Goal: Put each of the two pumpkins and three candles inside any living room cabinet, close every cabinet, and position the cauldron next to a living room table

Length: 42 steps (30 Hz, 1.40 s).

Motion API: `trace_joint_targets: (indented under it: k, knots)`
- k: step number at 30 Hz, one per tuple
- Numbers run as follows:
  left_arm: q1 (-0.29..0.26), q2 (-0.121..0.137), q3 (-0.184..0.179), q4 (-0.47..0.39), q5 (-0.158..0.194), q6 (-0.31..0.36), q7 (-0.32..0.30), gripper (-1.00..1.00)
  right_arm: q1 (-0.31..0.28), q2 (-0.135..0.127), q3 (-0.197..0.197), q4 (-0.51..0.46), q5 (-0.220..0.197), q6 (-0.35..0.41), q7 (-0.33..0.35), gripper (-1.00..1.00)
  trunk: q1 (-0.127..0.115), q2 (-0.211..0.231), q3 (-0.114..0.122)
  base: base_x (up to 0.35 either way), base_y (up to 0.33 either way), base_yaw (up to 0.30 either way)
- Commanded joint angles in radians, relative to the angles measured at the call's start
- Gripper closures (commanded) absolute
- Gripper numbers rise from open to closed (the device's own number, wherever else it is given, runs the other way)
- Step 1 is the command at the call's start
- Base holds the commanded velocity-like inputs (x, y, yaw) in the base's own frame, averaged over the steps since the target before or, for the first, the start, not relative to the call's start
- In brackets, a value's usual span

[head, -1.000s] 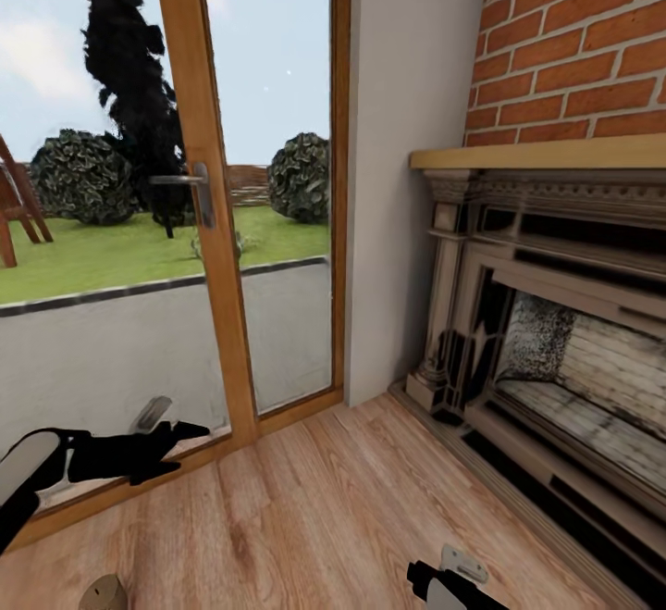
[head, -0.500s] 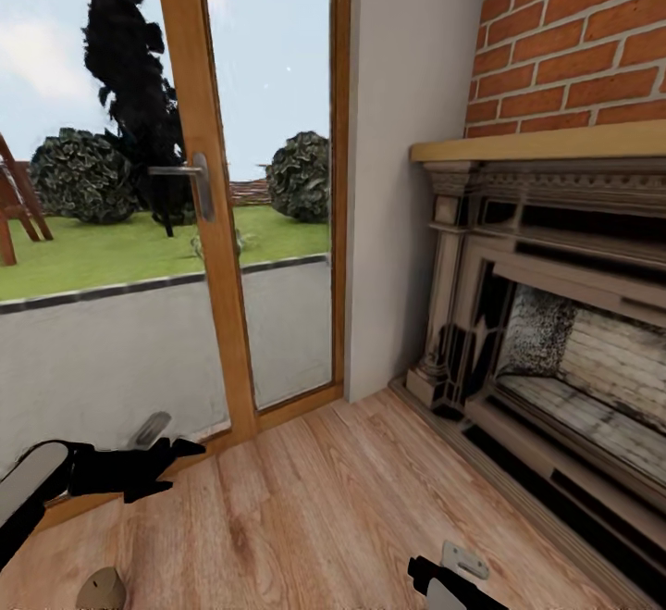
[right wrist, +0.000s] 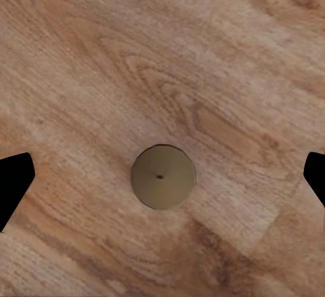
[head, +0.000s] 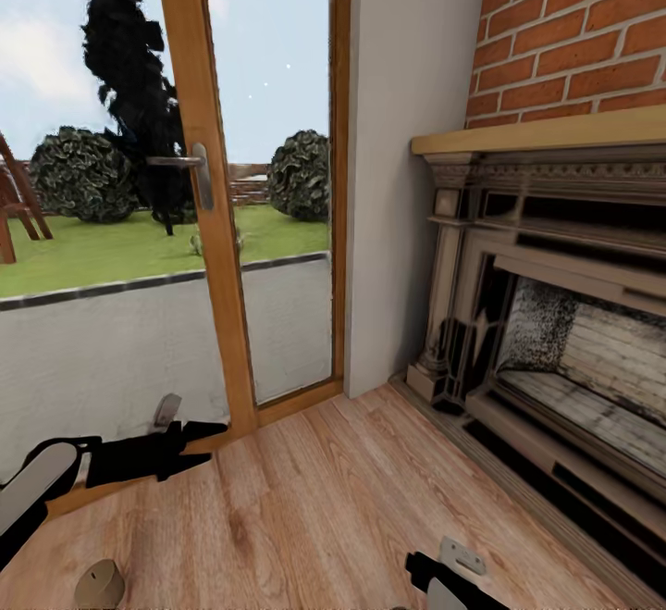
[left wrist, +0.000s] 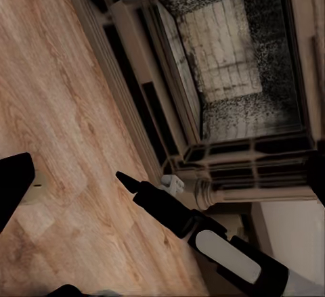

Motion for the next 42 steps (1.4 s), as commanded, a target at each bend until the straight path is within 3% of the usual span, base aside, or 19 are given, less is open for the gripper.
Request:
trace_joint_targets:
  k: [1, 42]
  knots:
    - [-0.001, 0.003, -0.008, 0.001, -0.008, 0.000, -0.025, -1.00, -0.001, -0.001, 0.008, 0.000, -0.010, -0.006, 0.010, -1.00, 0.004, -0.008, -0.004, 0.000, 0.000, 0.000]
    - [-0.001, -0.001, -0.020, -0.007, -0.007, -0.001, -0.040, -1.00, -0.001, 0.001, 0.006, 0.000, -0.012, -0.015, 0.023, -1.00, 0.161, -0.295, -0.133, 0.000, 0.000, 0.000]
